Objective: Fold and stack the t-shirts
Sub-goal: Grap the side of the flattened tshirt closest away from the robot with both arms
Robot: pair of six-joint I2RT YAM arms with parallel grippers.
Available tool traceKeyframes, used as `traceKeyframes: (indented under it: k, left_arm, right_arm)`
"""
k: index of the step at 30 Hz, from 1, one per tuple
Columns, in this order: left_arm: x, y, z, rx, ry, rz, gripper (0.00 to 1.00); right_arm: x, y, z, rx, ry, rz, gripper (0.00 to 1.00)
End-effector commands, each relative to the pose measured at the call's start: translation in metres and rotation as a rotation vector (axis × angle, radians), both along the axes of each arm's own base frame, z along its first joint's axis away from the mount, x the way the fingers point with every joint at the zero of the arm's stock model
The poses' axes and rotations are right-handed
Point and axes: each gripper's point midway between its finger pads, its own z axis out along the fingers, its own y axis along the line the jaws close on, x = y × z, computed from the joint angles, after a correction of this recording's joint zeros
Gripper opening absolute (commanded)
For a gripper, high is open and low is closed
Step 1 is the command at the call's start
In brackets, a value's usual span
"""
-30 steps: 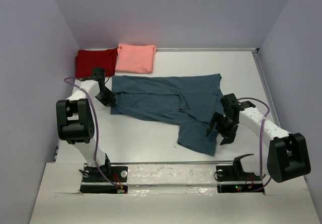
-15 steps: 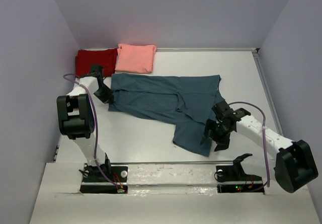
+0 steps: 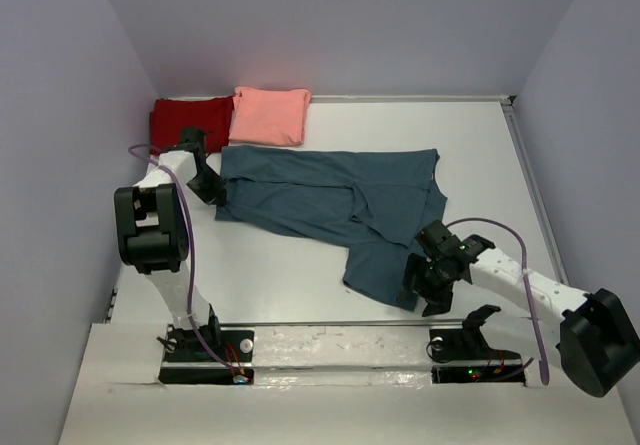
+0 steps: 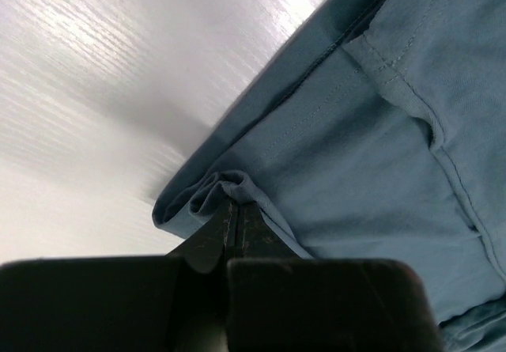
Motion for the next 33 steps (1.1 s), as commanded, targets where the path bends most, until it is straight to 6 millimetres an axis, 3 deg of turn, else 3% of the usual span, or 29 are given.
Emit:
traceKeyframes:
  k: [1, 9, 19, 21, 23, 26, 29, 33]
  left_arm:
    - [0.011, 0.003, 0.014, 0.008, -0.037, -0.023, 0.0]
    - [0.011, 0.004, 0.012, 0.013, -0.03, -0.037, 0.0]
    - [0.011, 0.006, 0.015, 0.022, -0.036, -0.032, 0.0]
    - [0.011, 0.006, 0.013, 0.021, -0.031, -0.031, 0.0]
    - [0.012, 0.006, 0.014, 0.021, -0.033, -0.031, 0.0]
    - [0.012, 0.006, 0.013, 0.023, -0.031, -0.03, 0.0]
    - [0.013, 0.006, 0.013, 0.024, -0.029, -0.03, 0.0]
    - [0.014, 0.006, 0.012, 0.022, -0.026, -0.03, 0.0]
  right_arm:
    - [0.005, 0.0, -0.004, 0.008, -0.072, -0.026, 0.75]
    - [0.015, -0.01, -0.001, -0.014, -0.2, -0.041, 0.72]
    - [0.014, -0.003, -0.01, 0.002, -0.201, -0.013, 0.64]
    - [0.014, -0.001, -0.011, 0.002, -0.202, -0.008, 0.55]
    - [0.015, 0.0, -0.009, 0.005, -0.204, -0.012, 0.55]
    - [0.013, 0.001, -0.01, 0.006, -0.199, -0.01, 0.47]
    - [0.012, 0.002, -0.011, 0.003, -0.195, -0.004, 0.47]
    - [0.011, 0.004, -0.011, 0.002, -0.187, 0.0, 0.37]
